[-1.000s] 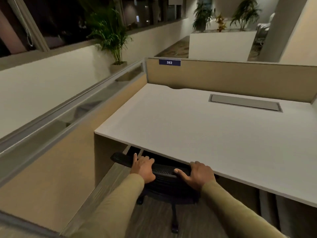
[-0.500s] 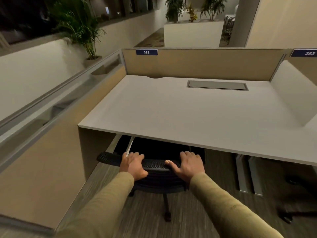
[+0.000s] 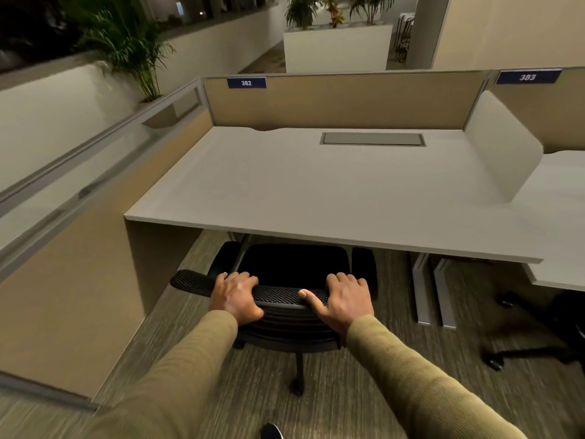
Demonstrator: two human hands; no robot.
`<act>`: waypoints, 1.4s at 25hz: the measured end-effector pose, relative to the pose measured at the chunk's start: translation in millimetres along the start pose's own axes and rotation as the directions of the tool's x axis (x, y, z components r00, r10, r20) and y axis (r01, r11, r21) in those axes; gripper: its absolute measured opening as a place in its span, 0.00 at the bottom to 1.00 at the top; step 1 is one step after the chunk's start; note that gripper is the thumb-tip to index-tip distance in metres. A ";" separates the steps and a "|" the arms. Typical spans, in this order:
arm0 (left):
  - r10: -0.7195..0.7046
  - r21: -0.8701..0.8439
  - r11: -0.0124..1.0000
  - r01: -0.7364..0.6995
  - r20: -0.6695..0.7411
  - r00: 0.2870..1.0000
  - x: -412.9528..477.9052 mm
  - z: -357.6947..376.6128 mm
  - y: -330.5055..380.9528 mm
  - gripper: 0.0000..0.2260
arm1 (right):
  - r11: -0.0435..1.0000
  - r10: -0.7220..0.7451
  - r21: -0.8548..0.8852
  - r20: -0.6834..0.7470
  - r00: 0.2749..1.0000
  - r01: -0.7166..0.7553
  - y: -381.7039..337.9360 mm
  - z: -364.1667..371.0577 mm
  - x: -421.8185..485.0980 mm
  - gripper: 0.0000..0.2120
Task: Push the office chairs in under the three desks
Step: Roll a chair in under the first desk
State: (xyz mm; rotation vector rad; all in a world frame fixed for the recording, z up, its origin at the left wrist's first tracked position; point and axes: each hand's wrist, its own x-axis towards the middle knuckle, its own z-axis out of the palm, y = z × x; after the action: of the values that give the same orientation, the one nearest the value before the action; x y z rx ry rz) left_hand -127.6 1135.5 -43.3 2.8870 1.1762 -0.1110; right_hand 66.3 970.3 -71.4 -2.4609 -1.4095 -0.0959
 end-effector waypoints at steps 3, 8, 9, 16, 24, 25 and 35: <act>0.020 0.012 1.000 -0.020 0.012 1.000 5.7 -5.3 6.4 0.20 | 1.000 0.013 -0.026 -0.027 1.000 -0.013 5.2 -2.0 -1.4 0.36; 0.043 0.018 0.999 -0.044 0.022 0.999 27.0 -8.2 16.1 0.20 | 0.998 0.019 -0.052 -0.056 0.998 -0.022 19.7 -9.5 12.2 0.34; 0.047 0.015 0.999 -0.047 0.024 0.999 33.2 -8.2 17.9 0.20 | 0.999 0.012 -0.052 -0.053 0.999 -0.014 22.0 -12.2 19.1 0.34; 0.068 0.013 0.998 -0.068 0.025 0.997 91.9 -6.9 17.3 0.18 | 0.997 0.051 -0.058 -0.010 0.999 -0.051 37.0 -9.4 67.0 0.35; 0.113 -0.029 0.993 -0.111 0.079 0.990 160.4 -9.7 24.3 0.17 | 0.991 0.083 -0.105 0.038 0.996 -0.078 58.8 -5.8 120.2 0.34; 0.132 -0.042 0.991 -0.129 0.075 0.988 171.8 -9.4 23.1 0.18 | 0.990 0.090 -0.114 0.038 0.995 -0.085 62.1 -4.8 129.9 0.34; 0.148 -0.025 0.989 -0.147 0.023 0.989 195.7 9.7 33.8 0.24 | 0.989 0.083 -0.125 0.036 0.996 -0.078 82.6 -2.8 151.8 0.31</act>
State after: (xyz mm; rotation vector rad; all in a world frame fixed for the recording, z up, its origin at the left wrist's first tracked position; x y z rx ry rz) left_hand 35.1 1247.3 -67.7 2.9307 0.9493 -0.1292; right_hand 215.1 1056.8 -56.2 -2.6317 -1.3566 -0.1192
